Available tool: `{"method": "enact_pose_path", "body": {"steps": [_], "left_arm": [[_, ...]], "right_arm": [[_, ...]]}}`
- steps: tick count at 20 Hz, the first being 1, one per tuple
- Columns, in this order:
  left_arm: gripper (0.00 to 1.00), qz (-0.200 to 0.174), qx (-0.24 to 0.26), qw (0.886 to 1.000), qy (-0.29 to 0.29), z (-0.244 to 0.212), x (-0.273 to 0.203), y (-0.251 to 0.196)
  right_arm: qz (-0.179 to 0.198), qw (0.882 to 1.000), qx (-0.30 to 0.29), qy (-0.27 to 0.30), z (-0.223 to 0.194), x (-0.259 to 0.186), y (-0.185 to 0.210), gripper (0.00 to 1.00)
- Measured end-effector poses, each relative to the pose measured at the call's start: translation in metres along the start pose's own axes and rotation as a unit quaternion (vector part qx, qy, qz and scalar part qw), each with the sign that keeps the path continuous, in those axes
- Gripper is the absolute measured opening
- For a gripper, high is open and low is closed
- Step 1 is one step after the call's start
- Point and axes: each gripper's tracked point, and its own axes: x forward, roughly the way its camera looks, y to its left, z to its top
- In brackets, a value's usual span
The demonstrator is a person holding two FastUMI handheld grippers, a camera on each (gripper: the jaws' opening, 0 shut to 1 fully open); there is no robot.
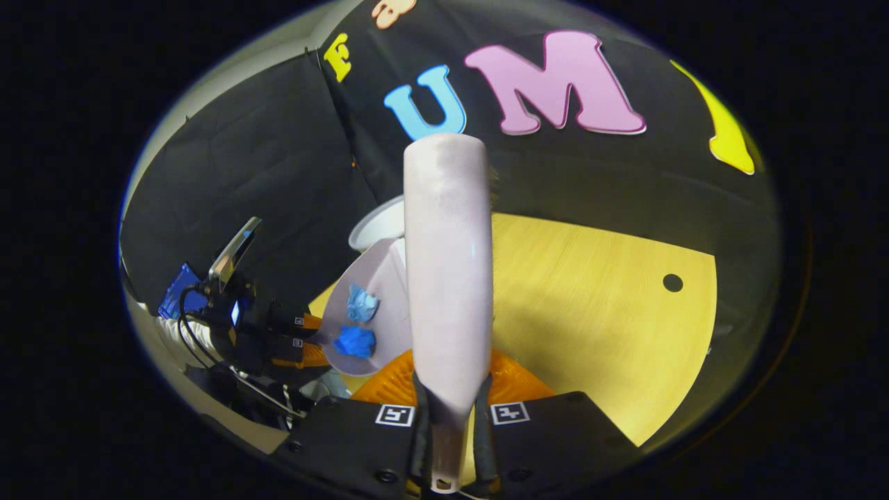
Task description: Pick up the small broom and dustpan from the desktop, sweep the trash into the dustpan with the broom, and then empty the trash into the garbage bin.
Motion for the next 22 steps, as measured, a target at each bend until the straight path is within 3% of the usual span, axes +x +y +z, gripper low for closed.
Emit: {"method": "enact_pose_path", "body": {"steps": [3,6,10,13,16,19,20,21,22], "left_arm": [[0.22,0.046,0.024,0.998,-0.021,0.033,-0.013,0.054],[0.22,0.142,0.073,0.987,-0.011,0.058,-0.026,0.139],[0.22,0.247,0.096,0.964,0.028,0.085,-0.052,0.227],[0.22,0.307,0.154,0.935,0.085,0.083,-0.063,0.274],[0.22,0.346,0.226,0.899,0.145,0.076,-0.073,0.287],[0.22,0.378,0.3,0.855,0.192,0.07,-0.083,0.301],[0.22,0.394,0.336,0.83,0.207,0.072,-0.087,0.304],[0.22,0.414,0.378,0.797,0.224,0.074,-0.09,0.308],[0.22,0.434,0.431,0.756,0.232,0.079,-0.094,0.31]], "right_arm": [[-0.018,0.999,0.001,-0.037,-0.01,0.011,-0.003,0.25],[-0.036,0.998,0.007,-0.051,-0.009,0.014,-0.004,0.25],[-0.042,0.997,0.018,-0.055,-0.007,0.005,-0.005,0.25],[-0.045,0.997,0.019,-0.055,-0.009,0.005,-0.008,0.25],[-0.051,0.997,0.017,-0.05,-0.012,0.004,-0.009,0.25],[-0.048,0.998,0.017,-0.046,-0.016,0.003,-0.009,0.25],[-0.046,0.998,0.017,-0.046,-0.016,0.003,-0.008,0.25],[-0.045,0.998,0.017,-0.045,-0.017,0.003,-0.008,0.25],[-0.045,0.998,0.017,-0.043,-0.019,0.003,-0.008,0.25]]}}
